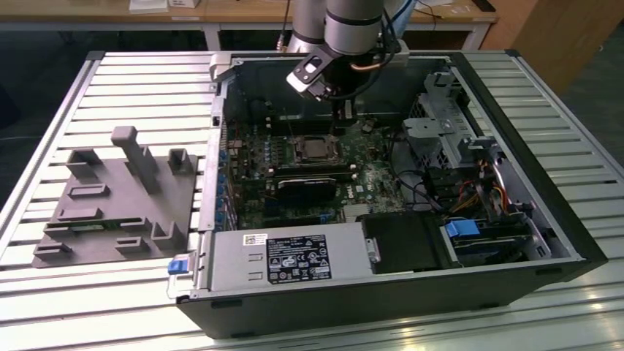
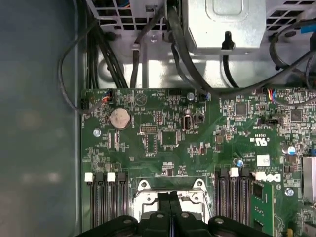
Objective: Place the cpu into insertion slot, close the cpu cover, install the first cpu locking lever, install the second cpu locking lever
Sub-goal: 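Close the cpu cover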
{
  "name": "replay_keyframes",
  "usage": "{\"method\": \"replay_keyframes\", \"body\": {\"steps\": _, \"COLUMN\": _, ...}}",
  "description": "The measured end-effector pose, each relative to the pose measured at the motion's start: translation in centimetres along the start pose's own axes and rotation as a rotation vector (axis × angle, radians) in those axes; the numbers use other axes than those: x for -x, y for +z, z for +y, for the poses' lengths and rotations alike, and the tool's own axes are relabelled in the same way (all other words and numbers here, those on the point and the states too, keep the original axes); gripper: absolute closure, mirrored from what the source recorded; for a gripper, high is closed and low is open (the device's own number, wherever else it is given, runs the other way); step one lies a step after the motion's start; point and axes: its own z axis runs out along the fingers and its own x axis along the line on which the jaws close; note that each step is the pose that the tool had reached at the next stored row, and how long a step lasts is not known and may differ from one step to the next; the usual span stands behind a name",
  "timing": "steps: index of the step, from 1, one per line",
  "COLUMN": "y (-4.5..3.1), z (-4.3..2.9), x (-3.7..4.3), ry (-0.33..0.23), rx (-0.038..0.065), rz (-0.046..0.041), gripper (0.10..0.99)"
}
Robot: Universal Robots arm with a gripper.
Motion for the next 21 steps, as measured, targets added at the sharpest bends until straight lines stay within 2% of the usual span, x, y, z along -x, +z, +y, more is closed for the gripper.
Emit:
{"method": "replay_keyframes", "body": {"steps": 3, "y": -0.01, "z": -0.51, "x": 0.02, "ry": 0.0, "rx": 0.009, "rz": 0.0002, "gripper": 0.984}}
{"method": "replay_keyframes", "body": {"steps": 7, "y": 0.0, "z": -1.79, "x": 0.06, "ry": 0.0, "rx": 0.043, "rz": 0.0015, "gripper": 0.984}}
{"method": "replay_keyframes", "body": {"steps": 9, "y": 0.03, "z": -2.47, "x": 0.09, "ry": 0.001, "rx": 0.052, "rz": 0.0019, "gripper": 0.984}}
{"method": "replay_keyframes", "body": {"steps": 11, "y": 0.07, "z": -2.77, "x": 0.09, "ry": 0.001, "rx": 0.054, "rz": 0.0021, "gripper": 0.984}}
{"method": "replay_keyframes", "body": {"steps": 15, "y": 0.06, "z": -2.77, "x": 0.1, "ry": 0.001, "rx": 0.054, "rz": 0.0017, "gripper": 0.984}}
{"method": "replay_keyframes", "body": {"steps": 16, "y": 0.07, "z": -2.76, "x": 0.1, "ry": 0.0, "rx": 0.05, "rz": 0.0016, "gripper": 0.984}}
{"method": "replay_keyframes", "body": {"steps": 17, "y": 0.09, "z": -2.75, "x": 0.1, "ry": 0.0, "rx": 0.036, "rz": 0.0013, "gripper": 0.984}}
{"method": "replay_keyframes", "body": {"steps": 19, "y": 0.13, "z": -2.7, "x": 0.09, "ry": 0.0, "rx": 0.001, "rz": -0.0001, "gripper": 0.984}}
{"method": "replay_keyframes", "body": {"steps": 20, "y": 0.13, "z": -2.7, "x": 0.1, "ry": 0.0, "rx": -0.006, "rz": -0.0005, "gripper": 0.984}}
{"method": "replay_keyframes", "body": {"steps": 21, "y": 0.12, "z": -2.7, "x": 0.1, "ry": 0.0, "rx": -0.006, "rz": -0.001, "gripper": 0.984}}
